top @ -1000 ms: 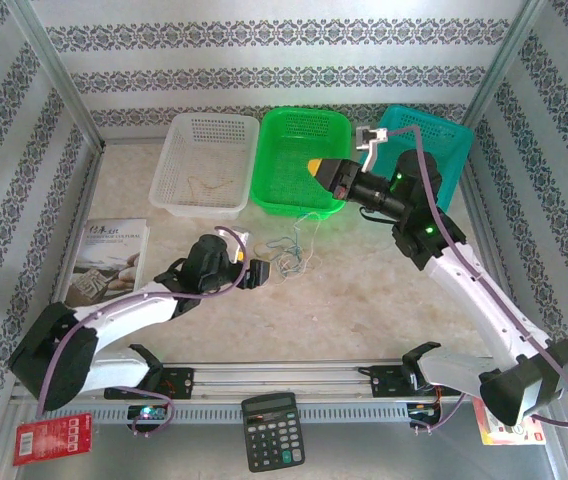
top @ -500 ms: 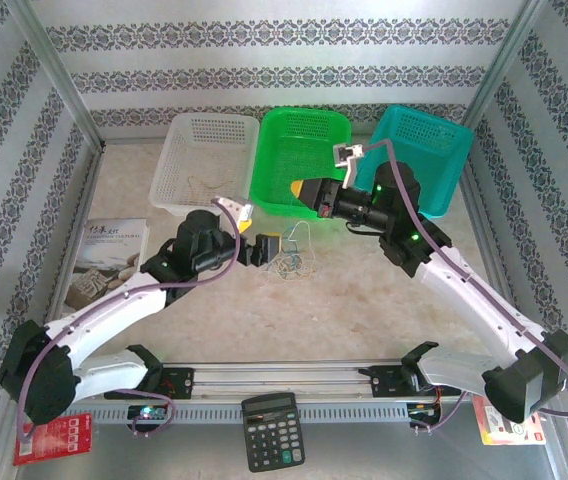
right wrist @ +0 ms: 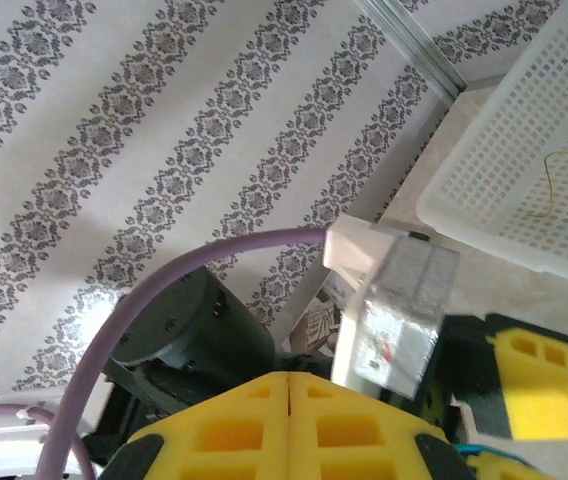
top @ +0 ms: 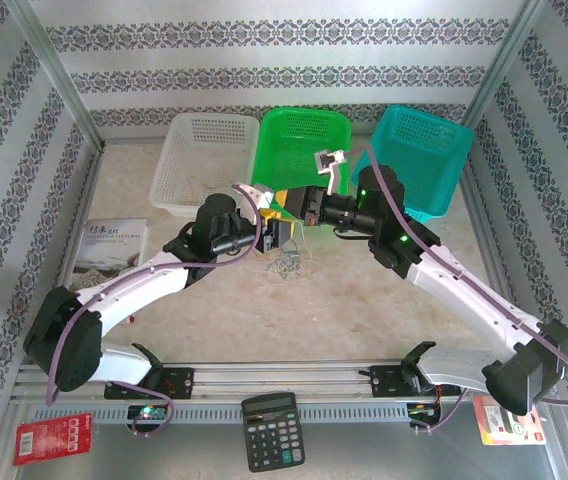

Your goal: Untangle the cables

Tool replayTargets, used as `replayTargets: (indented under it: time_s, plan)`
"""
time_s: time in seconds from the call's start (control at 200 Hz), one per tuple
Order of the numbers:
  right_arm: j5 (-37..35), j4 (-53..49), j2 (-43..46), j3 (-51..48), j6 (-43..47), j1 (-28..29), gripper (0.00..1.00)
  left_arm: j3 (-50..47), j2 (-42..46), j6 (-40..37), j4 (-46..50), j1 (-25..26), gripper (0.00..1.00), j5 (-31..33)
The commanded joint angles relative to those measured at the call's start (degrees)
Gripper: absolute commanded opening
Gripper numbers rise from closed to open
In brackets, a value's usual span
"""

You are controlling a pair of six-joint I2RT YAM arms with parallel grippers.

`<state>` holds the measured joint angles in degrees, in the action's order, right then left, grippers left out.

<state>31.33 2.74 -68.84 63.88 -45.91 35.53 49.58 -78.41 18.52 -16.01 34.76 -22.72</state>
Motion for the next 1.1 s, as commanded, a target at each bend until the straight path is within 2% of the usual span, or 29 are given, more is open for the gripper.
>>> replayTargets:
  time_s: [0.0, 0.07, 0.195, 0.34, 0.699, 0.864, 0.969, 1.039, 1.094]
  plan:
    - [-0.05, 1.74, 0.06, 4.46, 0.41, 0.6, 0.0, -1.68, -0.78, 2.04, -6.61, -0.65, 0.38, -1.58]
    - [0.12, 1.82, -0.06, 6.4, 0.06, 0.44, 0.0, -3.04, -1.36, 2.39, -7.65, -0.64, 0.27, -1.37]
    - [0.61, 2.84, -0.3, 9.5, -1.17, -0.5, 0.0, -5.47, -2.05, 2.51, -8.34, -0.61, 0.18, -1.04]
    - [1.31, 4.46, -0.5, 12.15, -3.35, -2.32, 0.0, -8.71, -2.84, 2.43, -9.09, -0.66, 0.1, -0.4]
    - [1.71, 5.07, -0.42, 16.17, -4.88, -6.03, 0.0, -16.29, -3.28, 3.5, -12.44, -0.66, 0.0, 1.82]
    - [2.02, 5.16, -0.57, 17.04, -5.5, -7.38, 0.0, -18.01, -4.41, 3.25, -12.63, -0.67, 0.0, 2.5]
    - [2.58, 5.0, -1.1, 18.26, -5.77, -7.69, 0.0, -18.63, -5.15, 3.14, -12.29, -0.75, 0.15, 2.71]
    - [3.01, 4.76, -1.47, 18.82, -5.87, -7.67, 0.0, -19.23, -5.44, 3.1, -12.38, -0.7, 0.29, 3.11]
    - [3.28, 4.84, -1.77, 19.05, -6.03, -7.72, 0.0, -19.48, -5.6, 3.16, -12.38, -0.75, 0.34, 3.39]
